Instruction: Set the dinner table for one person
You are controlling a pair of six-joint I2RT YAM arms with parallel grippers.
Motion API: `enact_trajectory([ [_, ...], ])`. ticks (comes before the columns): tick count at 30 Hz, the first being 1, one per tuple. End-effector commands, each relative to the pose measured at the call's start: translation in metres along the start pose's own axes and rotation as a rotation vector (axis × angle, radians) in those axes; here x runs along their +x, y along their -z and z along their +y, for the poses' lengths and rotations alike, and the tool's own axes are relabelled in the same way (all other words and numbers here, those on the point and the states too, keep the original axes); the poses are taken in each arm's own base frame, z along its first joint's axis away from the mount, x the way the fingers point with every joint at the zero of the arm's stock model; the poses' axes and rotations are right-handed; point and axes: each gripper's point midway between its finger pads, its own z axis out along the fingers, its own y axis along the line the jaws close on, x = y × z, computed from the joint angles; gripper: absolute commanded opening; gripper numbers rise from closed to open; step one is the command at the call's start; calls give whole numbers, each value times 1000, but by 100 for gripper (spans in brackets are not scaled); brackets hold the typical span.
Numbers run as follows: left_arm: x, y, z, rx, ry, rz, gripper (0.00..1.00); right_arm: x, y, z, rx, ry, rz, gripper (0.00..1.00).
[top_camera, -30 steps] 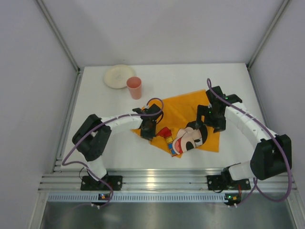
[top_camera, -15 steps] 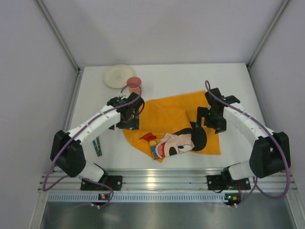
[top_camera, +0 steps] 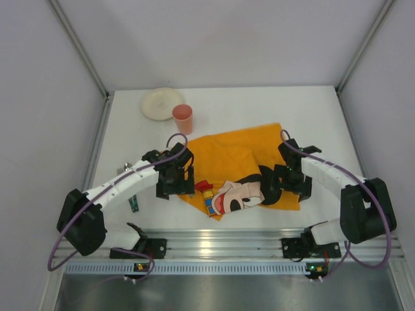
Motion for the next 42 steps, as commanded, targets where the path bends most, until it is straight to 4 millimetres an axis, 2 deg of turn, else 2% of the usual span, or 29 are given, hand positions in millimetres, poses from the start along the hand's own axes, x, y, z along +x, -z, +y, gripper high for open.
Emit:
enact_trajectory([
  [1,0,-5,-16,93,40,-26,90,-12,-4,-1,25,-64,-55,90],
  [2,5,-13,-12,81,41,-11,91,-11,-7,-1,28,-68,-49,86],
  [5,4,-28,-15,76,51,-5,94,-8,-15,-4,51,-76,-28,81],
  [10,-6,-45,-27,79,56,-10,98,-7,-24,-7,81,-76,-16,74],
  [14,-18,-55,-35,52,33,-6,96,-5,-27,-11,102,-68,-12,54],
  [16,-20,-65,-39,44,14,15,83,-3,-29,-11,108,-69,-3,52],
  [18,-17,-76,-39,18,-3,46,75,-3,-30,-11,110,-68,3,47],
  [19,-17,-79,-41,17,-11,51,64,-4,-30,-12,114,-65,0,40],
  [22,-13,-90,-40,-1,-22,79,49,-3,-31,-12,115,-66,7,27],
  [23,-12,-93,-38,-12,-27,84,30,-3,-31,-11,111,-65,4,19],
  [24,-12,-93,-38,-14,-38,86,23,-3,-32,-11,112,-66,6,15],
  [25,-14,-93,-37,-19,-43,82,9,-4,-32,-11,112,-68,5,11],
  [26,-16,-92,-33,-43,-45,71,0,-4,-32,-11,112,-69,3,0],
  [29,-23,-77,-22,-81,-55,52,0,-11,-29,-13,118,-97,-17,0],
  [32,-28,-59,4,-121,-29,23,0,-21,-17,-26,131,-176,-59,0],
  [34,-26,-51,32,-151,13,40,0,-21,-8,-43,137,-264,-73,0],
  [37,-32,-31,59,-164,69,13,0,-14,1,-56,118,-365,-77,0],
  [40,-50,-7,67,-204,91,-48,0,-6,10,-51,63,-395,-78,0],
  [42,-51,0,71,-227,95,-30,0,3,17,-48,26,-416,-73,0],
])
